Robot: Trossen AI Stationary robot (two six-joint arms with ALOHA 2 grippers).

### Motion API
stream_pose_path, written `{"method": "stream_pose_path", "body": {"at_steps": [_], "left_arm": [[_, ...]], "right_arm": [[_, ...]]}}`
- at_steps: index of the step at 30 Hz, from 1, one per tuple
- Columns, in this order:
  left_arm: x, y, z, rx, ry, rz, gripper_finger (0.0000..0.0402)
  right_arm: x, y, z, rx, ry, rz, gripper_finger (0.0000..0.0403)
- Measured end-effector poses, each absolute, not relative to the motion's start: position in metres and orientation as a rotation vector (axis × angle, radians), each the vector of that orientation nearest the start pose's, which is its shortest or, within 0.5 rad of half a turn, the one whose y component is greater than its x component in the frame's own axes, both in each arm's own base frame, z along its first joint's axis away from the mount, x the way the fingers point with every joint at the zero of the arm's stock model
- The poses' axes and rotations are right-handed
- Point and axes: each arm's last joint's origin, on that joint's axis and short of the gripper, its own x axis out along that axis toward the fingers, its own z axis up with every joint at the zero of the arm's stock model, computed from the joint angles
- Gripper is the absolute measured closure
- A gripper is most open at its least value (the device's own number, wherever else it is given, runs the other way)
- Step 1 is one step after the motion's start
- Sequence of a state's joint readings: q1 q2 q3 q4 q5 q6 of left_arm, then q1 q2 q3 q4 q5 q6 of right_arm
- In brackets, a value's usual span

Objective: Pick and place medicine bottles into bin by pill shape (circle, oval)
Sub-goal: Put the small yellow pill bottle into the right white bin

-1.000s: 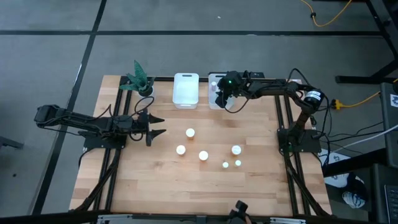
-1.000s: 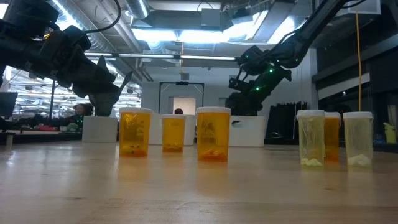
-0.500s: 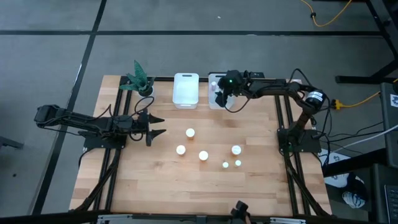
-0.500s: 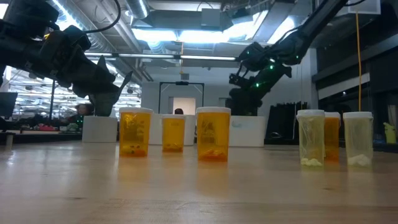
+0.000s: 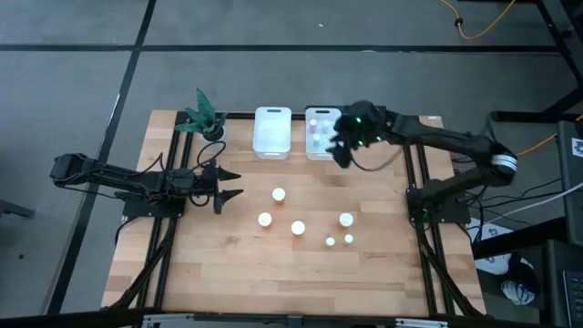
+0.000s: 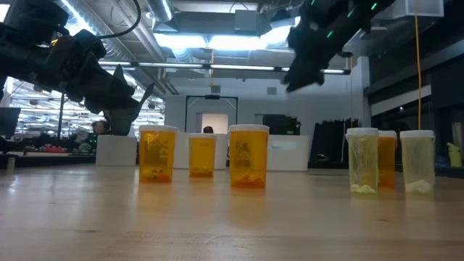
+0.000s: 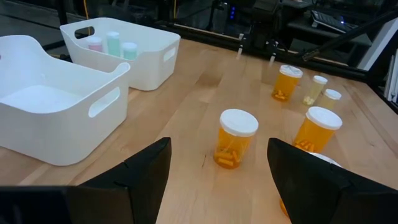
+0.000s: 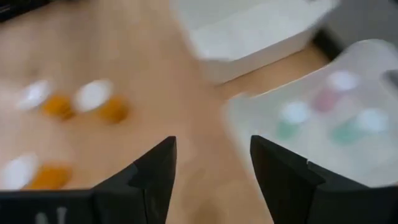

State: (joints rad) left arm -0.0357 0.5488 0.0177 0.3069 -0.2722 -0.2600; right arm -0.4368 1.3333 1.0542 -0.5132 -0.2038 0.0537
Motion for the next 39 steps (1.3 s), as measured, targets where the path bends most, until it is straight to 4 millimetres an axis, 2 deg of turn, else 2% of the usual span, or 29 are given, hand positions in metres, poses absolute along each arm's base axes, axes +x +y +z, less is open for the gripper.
{"method": "stream_pose_path", "body": {"at_steps": [4, 8, 14, 21, 24, 28, 39], "left_arm": [[0.13, 0.003, 0.148, -0.223, 0.189, 0.262, 0.0143], [0.13, 0.003, 0.148, -0.223, 0.19, 0.263, 0.0143], [0.13, 0.003, 0.148, -0.224, 0.19, 0.263, 0.0143], [0.13, 0.003, 0.148, -0.224, 0.189, 0.263, 0.0143], [0.13, 0.003, 0.148, -0.224, 0.189, 0.262, 0.0143], [0.13, 0.003, 0.148, -0.224, 0.189, 0.262, 0.0143], [0.13, 0.003, 0.148, -0.224, 0.189, 0.263, 0.0143]], "right_arm": [[0.241, -0.065, 0.298, 0.322, 0.79, -0.132, 0.0204], [0.223, -0.018, 0.305, 0.319, 0.887, -0.081, 0.0213], [0.196, 0.041, 0.301, 0.377, 1.05, -0.157, 0.0226], [0.172, 0.094, 0.285, 0.377, 1.074, -0.188, 0.0232], [0.162, 0.106, 0.27, 0.339, 1.071, -0.222, 0.0232], [0.153, 0.116, 0.244, 0.375, 1.085, -0.234, 0.0232], [0.149, 0.118, 0.18, 0.526, 1.061, -0.152, 0.0229]]}}
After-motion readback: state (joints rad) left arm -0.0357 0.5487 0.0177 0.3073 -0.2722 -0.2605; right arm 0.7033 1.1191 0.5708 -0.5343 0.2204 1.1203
